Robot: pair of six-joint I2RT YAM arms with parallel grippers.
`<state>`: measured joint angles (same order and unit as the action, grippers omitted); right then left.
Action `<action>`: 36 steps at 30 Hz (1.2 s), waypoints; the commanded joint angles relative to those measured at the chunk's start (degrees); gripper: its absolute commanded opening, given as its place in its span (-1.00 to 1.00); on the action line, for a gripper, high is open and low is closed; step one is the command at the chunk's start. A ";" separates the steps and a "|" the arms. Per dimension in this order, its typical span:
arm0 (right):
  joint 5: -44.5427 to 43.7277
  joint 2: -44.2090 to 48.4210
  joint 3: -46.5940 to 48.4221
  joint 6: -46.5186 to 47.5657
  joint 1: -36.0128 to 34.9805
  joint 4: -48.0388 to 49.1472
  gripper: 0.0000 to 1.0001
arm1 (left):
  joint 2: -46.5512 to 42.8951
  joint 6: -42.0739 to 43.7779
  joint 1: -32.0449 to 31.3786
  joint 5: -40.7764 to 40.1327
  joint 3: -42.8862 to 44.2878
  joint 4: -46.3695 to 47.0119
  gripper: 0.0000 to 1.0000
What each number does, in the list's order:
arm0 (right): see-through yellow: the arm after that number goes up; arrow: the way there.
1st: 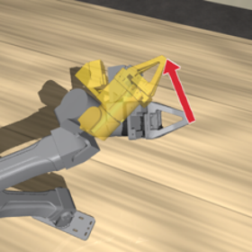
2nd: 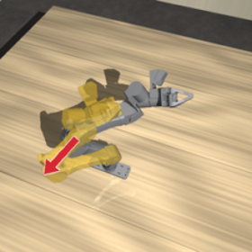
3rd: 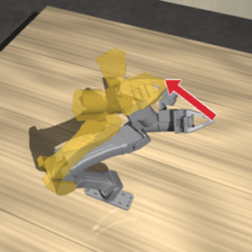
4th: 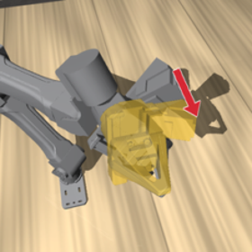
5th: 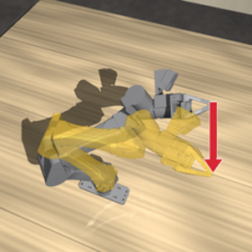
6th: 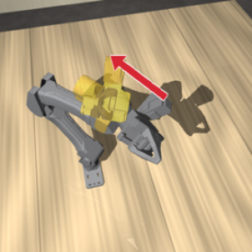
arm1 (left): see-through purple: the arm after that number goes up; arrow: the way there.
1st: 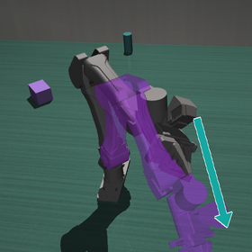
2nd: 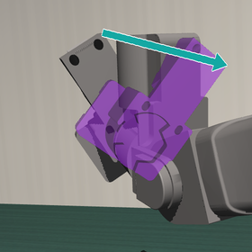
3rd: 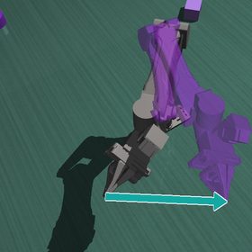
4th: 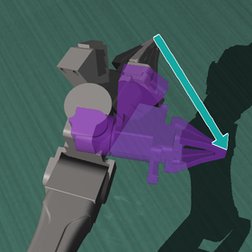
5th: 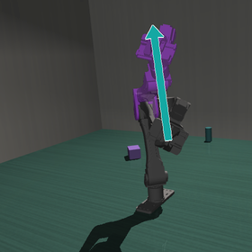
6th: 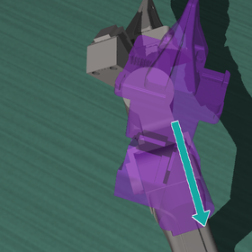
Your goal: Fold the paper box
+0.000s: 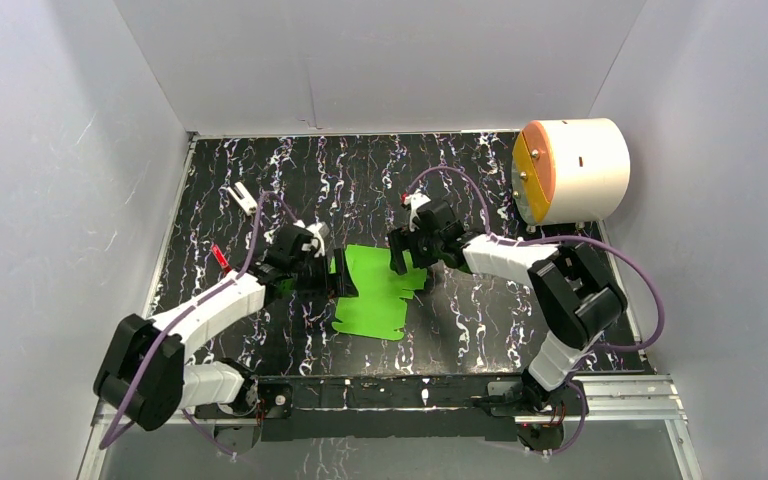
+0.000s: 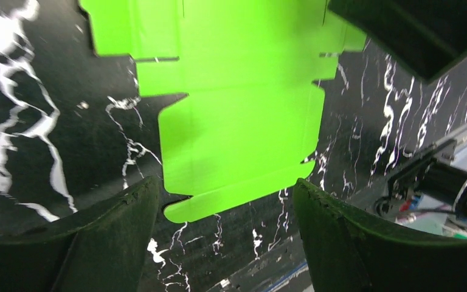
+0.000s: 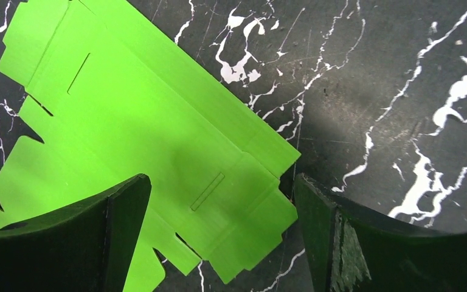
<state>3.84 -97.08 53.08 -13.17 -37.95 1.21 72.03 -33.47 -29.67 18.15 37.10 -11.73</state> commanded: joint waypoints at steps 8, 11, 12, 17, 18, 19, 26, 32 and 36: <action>-3.26 7.56 1.35 -2.40 -0.01 -1.13 0.92 | 3.90 5.31 11.15 -4.01 9.74 -1.67 0.54; -1.71 8.33 -0.09 -4.80 -0.01 0.57 0.89 | 9.63 6.71 12.51 -0.22 13.71 -1.54 0.47; -1.43 8.41 -0.53 -5.51 0.00 1.34 0.88 | 11.52 7.12 12.53 0.65 15.25 -1.87 0.46; -2.80 8.18 -1.63 -6.81 0.46 3.12 0.86 | 19.51 9.08 12.78 2.84 21.34 -4.12 0.41; -2.44 8.09 -1.85 -7.05 0.80 3.62 0.85 | 20.74 9.62 12.88 2.88 22.67 -4.68 0.40; -1.72 7.98 -1.99 -7.24 1.08 4.21 0.84 | 21.96 10.11 12.96 2.86 23.70 -5.33 0.37; 1.72 5.48 -1.46 -7.49 1.38 6.56 0.79 | 29.41 11.43 13.26 5.47 28.24 -7.19 0.02; 2.34 3.94 -1.70 -7.31 1.63 7.31 0.78 | 32.47 11.98 13.37 7.03 28.36 -7.56 -0.15; 3.46 3.74 -2.13 -7.22 2.25 8.50 0.78 | 33.35 12.40 13.37 7.22 27.68 -7.40 -0.23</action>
<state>5.58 -93.43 50.81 -20.03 -36.56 5.06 105.25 -22.22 -16.60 23.20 64.25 -17.37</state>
